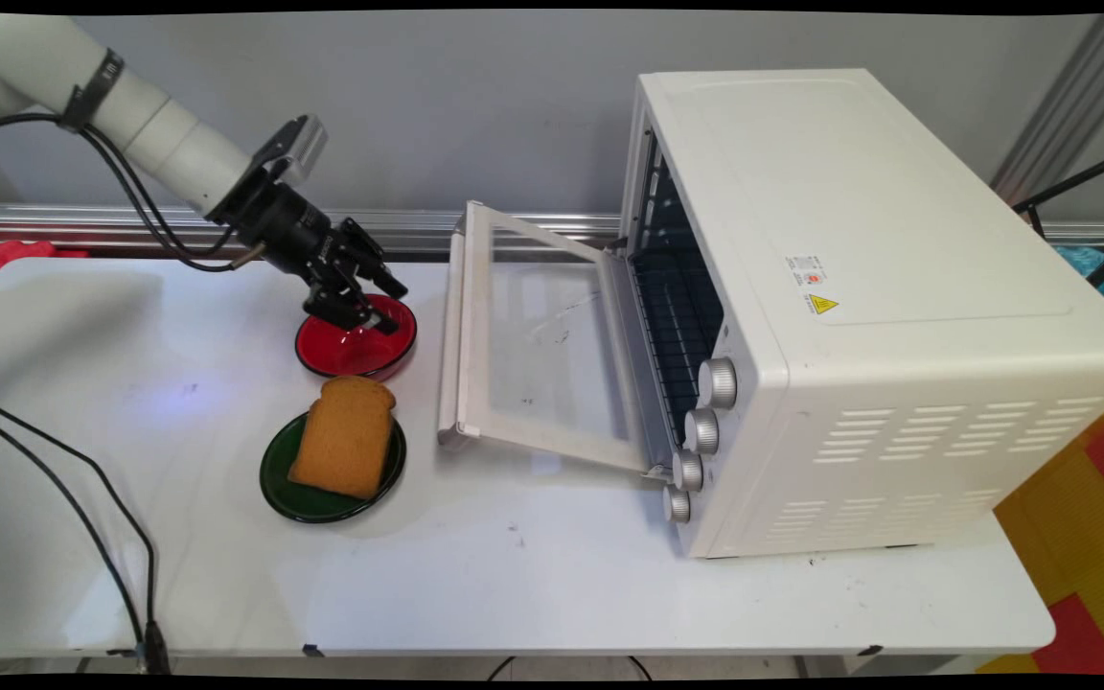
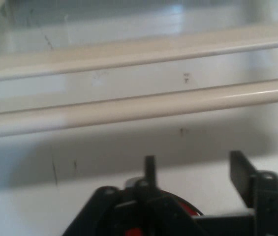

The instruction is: Close the oven

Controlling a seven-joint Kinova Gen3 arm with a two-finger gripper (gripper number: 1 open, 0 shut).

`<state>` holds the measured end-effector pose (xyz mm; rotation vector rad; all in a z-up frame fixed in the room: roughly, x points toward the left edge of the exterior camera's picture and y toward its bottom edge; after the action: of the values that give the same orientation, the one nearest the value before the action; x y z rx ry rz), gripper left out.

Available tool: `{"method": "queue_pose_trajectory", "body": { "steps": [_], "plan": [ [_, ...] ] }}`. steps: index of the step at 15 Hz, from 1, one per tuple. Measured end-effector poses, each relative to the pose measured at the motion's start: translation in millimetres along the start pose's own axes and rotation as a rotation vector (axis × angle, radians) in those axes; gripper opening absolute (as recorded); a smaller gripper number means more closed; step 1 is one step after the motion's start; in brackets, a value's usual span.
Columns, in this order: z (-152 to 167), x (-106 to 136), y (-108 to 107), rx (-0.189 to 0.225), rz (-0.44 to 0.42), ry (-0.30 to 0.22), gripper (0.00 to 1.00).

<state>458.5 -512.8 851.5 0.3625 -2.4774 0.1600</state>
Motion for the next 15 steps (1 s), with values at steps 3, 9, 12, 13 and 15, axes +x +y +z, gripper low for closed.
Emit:
{"method": "queue_pose_trajectory", "body": {
  "steps": [3, 9, 12, 13, 15],
  "plan": [
    [6.3, -1.8, -1.8, -0.004, 0.002, -0.003, 0.0],
    [26.9, -6.7, -3.1, -0.028, -0.002, -0.004, 0.0],
    [42.5, -7.6, -5.0, -0.03, -0.005, 0.011, 0.0],
    [46.0, -7.9, -5.5, -0.03, -0.006, 0.015, 0.0],
    [56.9, -8.5, -7.0, -0.029, -0.01, 0.026, 0.0]
  ]
}}
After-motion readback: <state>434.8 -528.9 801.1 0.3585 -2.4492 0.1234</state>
